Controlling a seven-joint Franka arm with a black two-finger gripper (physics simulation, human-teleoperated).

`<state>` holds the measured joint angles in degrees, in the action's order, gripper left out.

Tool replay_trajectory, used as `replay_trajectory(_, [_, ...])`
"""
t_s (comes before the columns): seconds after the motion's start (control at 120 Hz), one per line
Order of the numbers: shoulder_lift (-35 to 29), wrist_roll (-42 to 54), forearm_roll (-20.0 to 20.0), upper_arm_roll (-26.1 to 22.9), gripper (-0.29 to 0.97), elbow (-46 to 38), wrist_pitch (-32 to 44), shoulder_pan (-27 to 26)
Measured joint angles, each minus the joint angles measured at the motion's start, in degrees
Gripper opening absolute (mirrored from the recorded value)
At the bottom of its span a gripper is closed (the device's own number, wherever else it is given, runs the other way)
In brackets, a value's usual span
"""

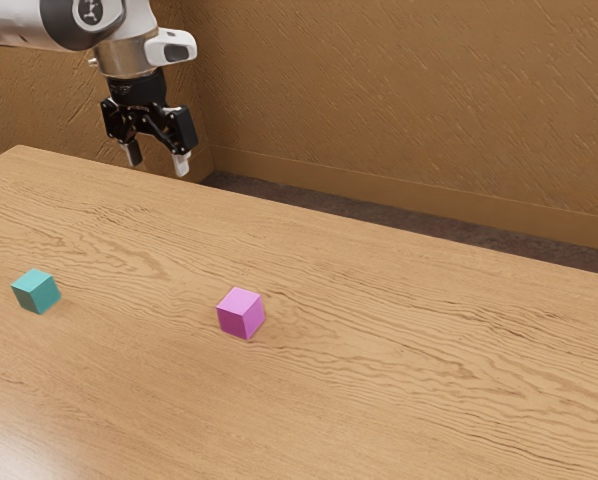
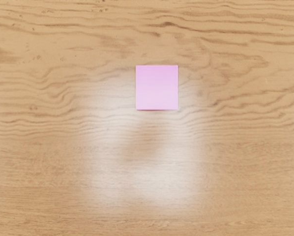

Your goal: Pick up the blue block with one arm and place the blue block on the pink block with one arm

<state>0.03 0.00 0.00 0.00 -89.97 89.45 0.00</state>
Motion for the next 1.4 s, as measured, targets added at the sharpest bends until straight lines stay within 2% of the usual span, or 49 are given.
replay_trajectory(0.058, [4.88, 0.06, -0.5, -1.26, 0.68, 10.28, -1.66, 1.31])
replay_trajectory(0.108, [6.82, 0.11, -0.83, -1.76, 0.68, 14.34, -2.98, 2.36])
replay_trajectory(0.442, [7.92, 0.42, -1.53, -2.13, 0.68, 17.74, -6.98, 3.73])
replay_trajectory(0.542, [7.35, 0.47, -1.76, -2.23, 0.68, 28.86, -10.9, 3.69])
replay_trajectory(0.65, [6.18, 0.47, -1.77, -2.34, 0.68, 32.17, -14.69, 0.1])
replay_trajectory(0.758, [6.01, 0.49, -1.41, -2.25, 0.68, 32.35, -16.87, -2.6])
replay_trajectory(0.958, [8.58, 0.65, 1.94, -1.85, 0.68, 31.75, -16.32, -1.47])
replay_trajectory(1.133, [9.85, 0.83, 3.08, -1.56, 0.68, 30.73, -13.64, -1.05])
replay_trajectory(1.217, [9.04, 0.81, 2.22, -1.78, 0.68, 24.36, -11.03, -1.83])
replay_trajectory(1.4, [9.92, 0.89, 1.64, 1.81, 0.68, 12.39, -2.92, -1.87])
